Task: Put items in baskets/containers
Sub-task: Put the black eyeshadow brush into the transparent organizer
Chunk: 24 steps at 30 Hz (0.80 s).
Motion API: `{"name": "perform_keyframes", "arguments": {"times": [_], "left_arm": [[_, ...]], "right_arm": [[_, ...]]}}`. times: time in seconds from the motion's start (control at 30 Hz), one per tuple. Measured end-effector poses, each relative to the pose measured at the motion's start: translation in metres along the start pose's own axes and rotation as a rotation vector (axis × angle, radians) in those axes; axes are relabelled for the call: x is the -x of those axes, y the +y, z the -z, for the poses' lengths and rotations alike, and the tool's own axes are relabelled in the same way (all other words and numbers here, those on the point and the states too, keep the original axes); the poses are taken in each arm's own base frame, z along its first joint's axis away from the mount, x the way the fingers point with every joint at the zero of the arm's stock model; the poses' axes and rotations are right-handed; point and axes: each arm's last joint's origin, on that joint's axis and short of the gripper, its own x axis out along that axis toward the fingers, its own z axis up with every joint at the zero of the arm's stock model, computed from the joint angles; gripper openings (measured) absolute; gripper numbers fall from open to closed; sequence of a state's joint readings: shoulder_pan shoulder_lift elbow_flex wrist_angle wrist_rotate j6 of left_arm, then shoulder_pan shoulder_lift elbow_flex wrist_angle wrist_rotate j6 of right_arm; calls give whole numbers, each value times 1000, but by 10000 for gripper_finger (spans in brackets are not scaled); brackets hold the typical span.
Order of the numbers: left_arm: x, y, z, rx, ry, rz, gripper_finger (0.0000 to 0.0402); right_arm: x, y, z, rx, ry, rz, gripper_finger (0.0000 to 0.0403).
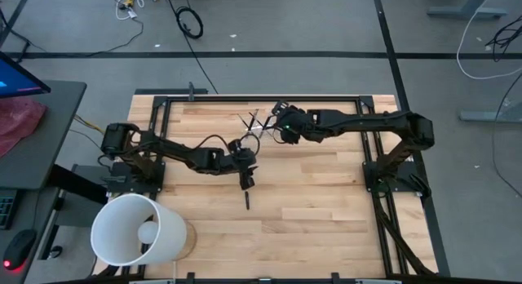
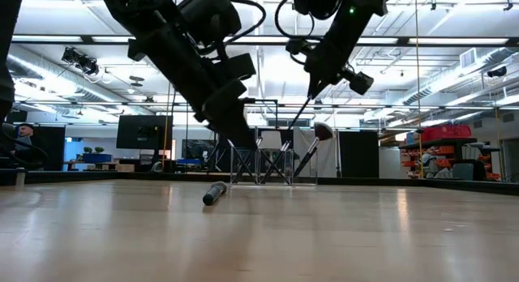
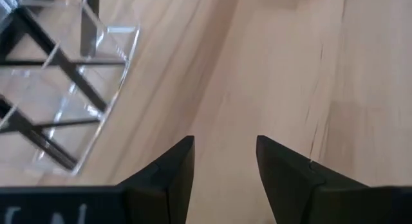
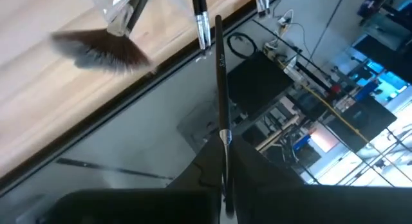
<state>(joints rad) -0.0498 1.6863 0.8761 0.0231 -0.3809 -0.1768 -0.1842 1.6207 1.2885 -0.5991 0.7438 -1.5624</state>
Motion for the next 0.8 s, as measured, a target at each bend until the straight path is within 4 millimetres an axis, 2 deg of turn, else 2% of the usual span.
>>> {"name": "perform_keyframes", "arguments": {"times": [0.17,0.37,0.53,0.8], "left_arm": [[-5,-2,3,-1,10,-1,170],[-5,-2,4,-4,16,-3,170],[-5,-2,3,0,10,-2,170],[-5,-1,2,21,4,-2,170]], "right_arm": [[-7,5,2,39,17,-50,11],[-7,10,2,79,5,-93,11],[-7,11,0,77,-87,-104,11],[-28,18,-17,136,-61,-172,12]]}}
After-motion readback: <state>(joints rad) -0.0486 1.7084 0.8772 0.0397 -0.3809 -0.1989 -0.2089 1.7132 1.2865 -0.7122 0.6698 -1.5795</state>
